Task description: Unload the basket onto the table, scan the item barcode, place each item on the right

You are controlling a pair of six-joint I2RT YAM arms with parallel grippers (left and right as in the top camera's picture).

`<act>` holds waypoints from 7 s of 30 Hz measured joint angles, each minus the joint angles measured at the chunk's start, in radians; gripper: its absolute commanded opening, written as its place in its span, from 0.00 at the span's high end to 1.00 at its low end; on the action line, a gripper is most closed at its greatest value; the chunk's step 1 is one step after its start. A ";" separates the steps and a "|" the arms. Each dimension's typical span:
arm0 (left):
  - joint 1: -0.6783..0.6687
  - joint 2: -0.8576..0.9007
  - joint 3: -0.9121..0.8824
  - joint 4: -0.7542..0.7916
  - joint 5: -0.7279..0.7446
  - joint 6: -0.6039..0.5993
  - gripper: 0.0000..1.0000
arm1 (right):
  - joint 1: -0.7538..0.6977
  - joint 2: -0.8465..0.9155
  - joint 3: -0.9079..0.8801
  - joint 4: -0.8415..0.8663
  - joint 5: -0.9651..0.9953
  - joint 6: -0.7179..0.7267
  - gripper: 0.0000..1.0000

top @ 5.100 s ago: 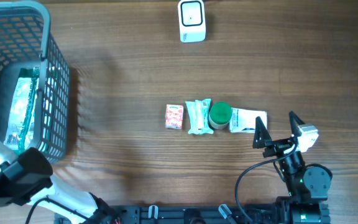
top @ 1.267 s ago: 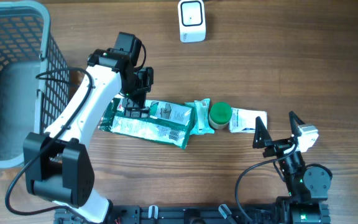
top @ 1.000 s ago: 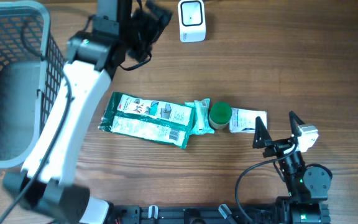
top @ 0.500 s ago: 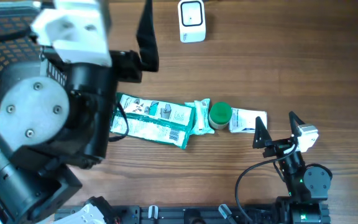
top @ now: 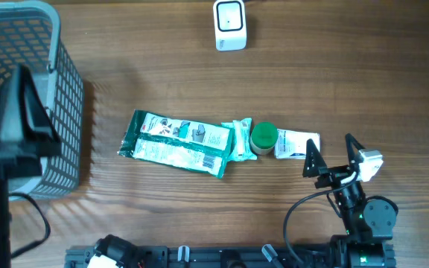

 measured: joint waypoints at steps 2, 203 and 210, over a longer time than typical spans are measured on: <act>0.112 -0.076 -0.072 -0.006 0.156 -0.017 0.00 | 0.000 0.000 0.000 -0.002 0.000 0.098 0.00; 0.218 -0.760 -1.637 0.507 0.399 -0.110 0.00 | 0.523 1.968 1.453 -1.001 0.229 0.623 0.00; 0.218 -0.760 -1.637 0.507 0.399 -0.110 0.00 | 0.523 1.968 1.455 -1.047 0.225 0.558 0.00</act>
